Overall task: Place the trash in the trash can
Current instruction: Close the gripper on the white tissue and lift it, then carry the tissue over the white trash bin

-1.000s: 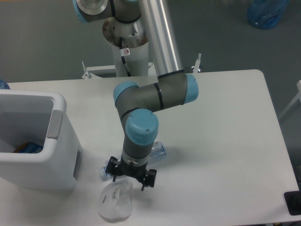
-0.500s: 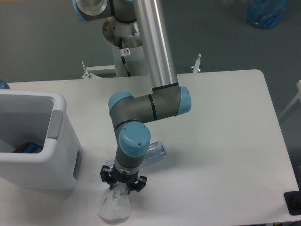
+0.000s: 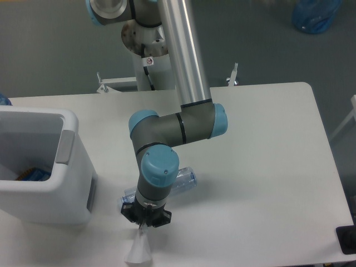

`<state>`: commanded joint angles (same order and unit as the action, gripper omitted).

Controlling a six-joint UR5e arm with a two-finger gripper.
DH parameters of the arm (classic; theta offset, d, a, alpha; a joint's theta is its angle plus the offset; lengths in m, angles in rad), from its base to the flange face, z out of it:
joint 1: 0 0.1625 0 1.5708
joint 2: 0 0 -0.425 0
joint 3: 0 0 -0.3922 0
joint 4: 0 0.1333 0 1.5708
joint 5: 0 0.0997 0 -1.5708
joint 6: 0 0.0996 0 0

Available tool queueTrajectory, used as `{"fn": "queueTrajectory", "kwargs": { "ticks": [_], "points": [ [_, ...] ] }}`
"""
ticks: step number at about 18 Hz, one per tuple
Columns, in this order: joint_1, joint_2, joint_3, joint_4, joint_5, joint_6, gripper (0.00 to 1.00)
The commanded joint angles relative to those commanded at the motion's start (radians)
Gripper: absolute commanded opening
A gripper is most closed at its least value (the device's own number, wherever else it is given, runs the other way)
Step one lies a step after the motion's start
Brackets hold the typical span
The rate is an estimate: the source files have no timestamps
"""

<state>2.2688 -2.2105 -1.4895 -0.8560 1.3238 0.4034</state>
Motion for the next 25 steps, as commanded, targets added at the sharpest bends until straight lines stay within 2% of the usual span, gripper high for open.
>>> {"fn": "queueTrajectory", "kwargs": {
  "ticks": [6,11,18,22,25],
  "points": [
    [0.034,0.049,0.014,0.0,-0.063,0.002,0.0],
    [0.054,0.093,0.063,0.0,-0.094,-0.003,0.0],
    [0.106,0.205,0.097,0.0,-0.167,-0.006,0.0],
    [0.113,0.261,0.146,0.0,-0.201,-0.067,0.0],
    [0.12,0.31,0.155,-0.002,-0.219,-0.1,0.0]
  ]
}}
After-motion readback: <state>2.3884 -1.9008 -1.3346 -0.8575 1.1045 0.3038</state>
